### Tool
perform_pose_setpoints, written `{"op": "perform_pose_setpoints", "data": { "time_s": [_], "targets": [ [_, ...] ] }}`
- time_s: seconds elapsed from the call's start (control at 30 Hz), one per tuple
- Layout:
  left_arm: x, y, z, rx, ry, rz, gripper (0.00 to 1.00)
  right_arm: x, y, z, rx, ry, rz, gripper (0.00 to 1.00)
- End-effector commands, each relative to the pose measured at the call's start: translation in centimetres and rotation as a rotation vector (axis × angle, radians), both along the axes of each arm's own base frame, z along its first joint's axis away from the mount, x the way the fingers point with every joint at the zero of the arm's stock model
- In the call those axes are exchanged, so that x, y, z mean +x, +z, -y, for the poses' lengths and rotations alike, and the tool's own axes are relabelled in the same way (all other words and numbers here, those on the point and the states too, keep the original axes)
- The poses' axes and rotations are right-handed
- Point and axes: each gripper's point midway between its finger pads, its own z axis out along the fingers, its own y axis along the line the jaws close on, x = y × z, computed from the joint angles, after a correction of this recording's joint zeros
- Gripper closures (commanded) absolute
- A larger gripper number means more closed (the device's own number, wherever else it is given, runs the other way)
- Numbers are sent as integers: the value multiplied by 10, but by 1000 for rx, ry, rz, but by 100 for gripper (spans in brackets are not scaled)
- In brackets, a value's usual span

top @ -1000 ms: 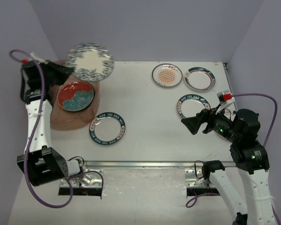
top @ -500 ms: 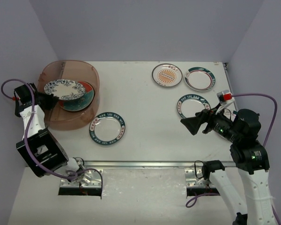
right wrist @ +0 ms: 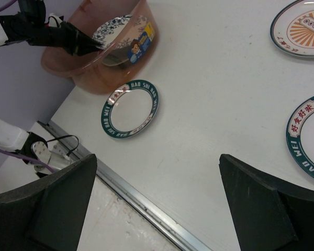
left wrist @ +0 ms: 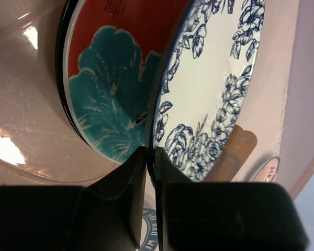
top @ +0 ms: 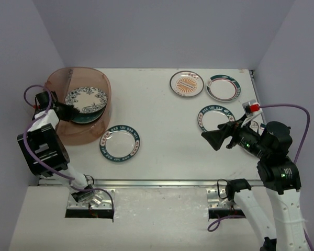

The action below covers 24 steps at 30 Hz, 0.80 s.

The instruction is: Place the plates into the plastic bin on the countertop

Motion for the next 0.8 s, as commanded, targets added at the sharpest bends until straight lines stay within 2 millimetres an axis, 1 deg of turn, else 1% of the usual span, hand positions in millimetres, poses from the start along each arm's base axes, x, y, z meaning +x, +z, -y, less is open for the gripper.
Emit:
{"op": "perform_pose_setpoints", "data": {
  "time_s": [0.0,0.07,0.1,0.17,0.23,0.27,0.37,0.47,0.5,0.57,0.6,0.63,0.67,0.7,0.77],
  "targets": [
    [29,47,-15,107,-2,147,52,4,9,-5,19,26,39,1],
    [23,39,-18,122,20,102,4,5,4,-10,47,53,20,1],
    [20,35,-19,124,29,84,1,5,-2,-14,62,72,-6,1],
    [18,31,-18,124,27,63,0,8,-7,-20,84,104,-27,1],
    [11,30,-24,151,50,15,0,11,-16,-24,101,122,-65,1],
    [9,33,-25,166,58,10,0,13,-18,-25,105,125,-72,1],
    [1,57,-32,227,96,30,0,19,-27,-25,102,122,-98,1],
    [-7,95,-32,284,112,104,0,31,-43,-26,100,115,-140,1],
    [-10,115,-29,315,98,148,0,36,-54,-29,106,125,-178,1],
    [-16,154,-14,366,45,248,0,39,-75,-37,132,170,-264,1],
    [-19,164,-7,387,13,277,0,41,-79,-40,145,192,-278,1],
    [-25,177,3,392,-20,319,0,40,-90,-44,162,211,-325,1],
    [-32,188,17,403,-84,369,0,42,-98,-49,174,233,-347,1],
    [-37,190,27,404,-131,394,0,44,-103,-54,174,244,-347,1],
    [-49,187,47,376,-217,439,0,47,-123,-60,171,236,-396,1]
  ]
}}
